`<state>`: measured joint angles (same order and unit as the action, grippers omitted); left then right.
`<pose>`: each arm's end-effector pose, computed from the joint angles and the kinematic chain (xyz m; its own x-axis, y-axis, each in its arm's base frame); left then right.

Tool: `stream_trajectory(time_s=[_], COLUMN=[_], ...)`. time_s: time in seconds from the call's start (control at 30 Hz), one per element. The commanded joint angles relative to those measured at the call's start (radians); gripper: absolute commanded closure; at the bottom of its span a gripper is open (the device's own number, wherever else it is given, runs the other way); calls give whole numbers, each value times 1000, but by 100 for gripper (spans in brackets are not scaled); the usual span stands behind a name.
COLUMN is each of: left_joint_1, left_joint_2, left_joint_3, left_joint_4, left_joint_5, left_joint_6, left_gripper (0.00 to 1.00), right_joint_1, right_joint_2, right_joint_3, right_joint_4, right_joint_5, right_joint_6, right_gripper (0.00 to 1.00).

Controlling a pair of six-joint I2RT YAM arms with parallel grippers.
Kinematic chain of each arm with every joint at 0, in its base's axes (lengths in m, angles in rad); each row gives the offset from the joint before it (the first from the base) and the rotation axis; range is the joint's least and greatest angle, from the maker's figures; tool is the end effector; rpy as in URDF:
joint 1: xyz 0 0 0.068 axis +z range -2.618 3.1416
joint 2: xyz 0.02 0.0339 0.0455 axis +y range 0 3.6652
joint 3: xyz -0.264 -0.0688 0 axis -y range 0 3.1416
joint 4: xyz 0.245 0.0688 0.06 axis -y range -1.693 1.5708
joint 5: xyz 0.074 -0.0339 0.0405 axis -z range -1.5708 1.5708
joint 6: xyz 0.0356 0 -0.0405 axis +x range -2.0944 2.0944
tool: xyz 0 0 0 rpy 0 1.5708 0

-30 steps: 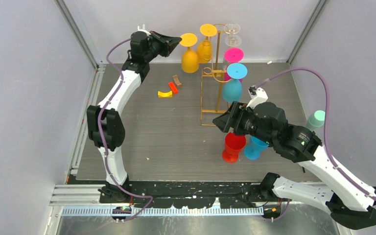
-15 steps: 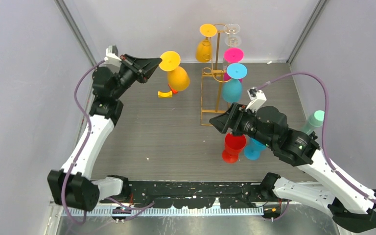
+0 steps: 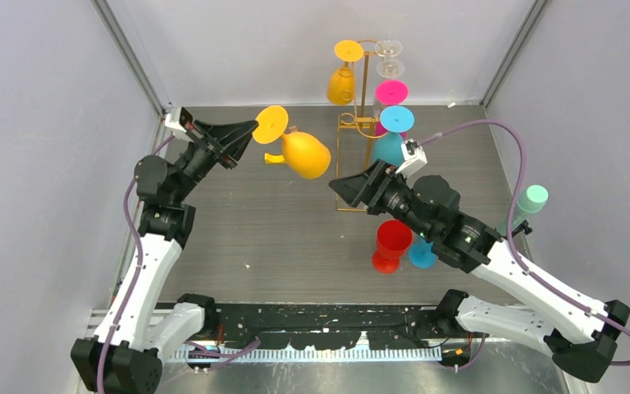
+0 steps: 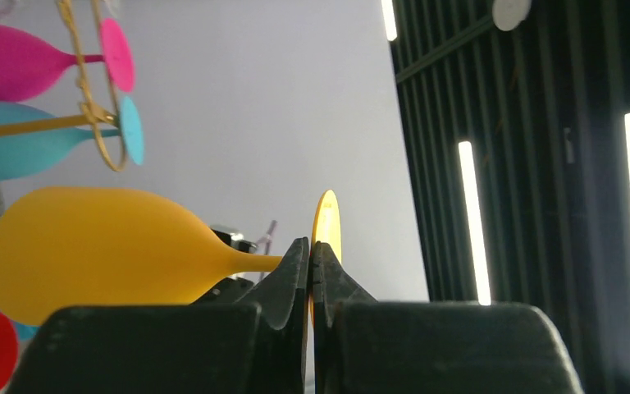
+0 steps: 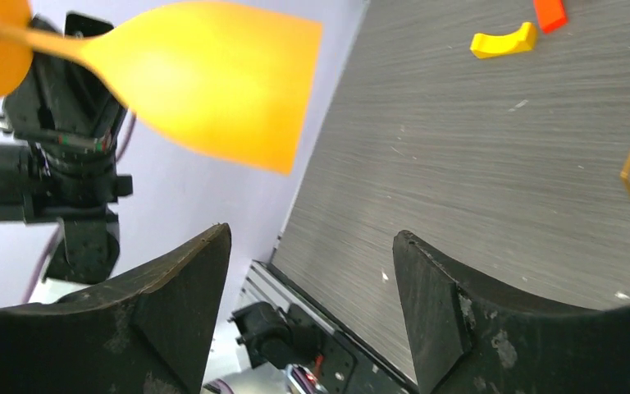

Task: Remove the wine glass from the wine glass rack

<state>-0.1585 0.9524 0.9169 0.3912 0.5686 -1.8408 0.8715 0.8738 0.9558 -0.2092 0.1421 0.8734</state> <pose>0.2057 -0.0523 0.4161 -0.7003 -0.7105 0.0693 0.1630 -0.2537 -0.9535 0.1314 0.1484 0.3819 -0.5638 0.5085 -0.6508 -0.3659 0.5527 0.7488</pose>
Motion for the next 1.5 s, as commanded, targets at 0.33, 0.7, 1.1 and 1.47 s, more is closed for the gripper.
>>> stream_trajectory(time_s=[0.33,0.7,1.1,1.47], left_joint_1=[4,3,4,4], left_joint_2=[-30,-55,-69,-162], left_joint_3=[-46,-56,-75,-30], left_joint_4=[198,217,200,34], left_joint_5=[-26,-63,-74,-80], left_joint_6=[-301,-353,-351,21], left_gripper=[100,100,90,13], right_joint_1=[6,5,4,5], right_joint_2=[37,124,198,124], right_joint_3=[-134,-91,-66,-48], right_joint_4=[543,753,929,653], right_joint_5=[60,-79,-263,-133], right_joint_6=[153,112,136,73], right_gripper=[21,24,63,100])
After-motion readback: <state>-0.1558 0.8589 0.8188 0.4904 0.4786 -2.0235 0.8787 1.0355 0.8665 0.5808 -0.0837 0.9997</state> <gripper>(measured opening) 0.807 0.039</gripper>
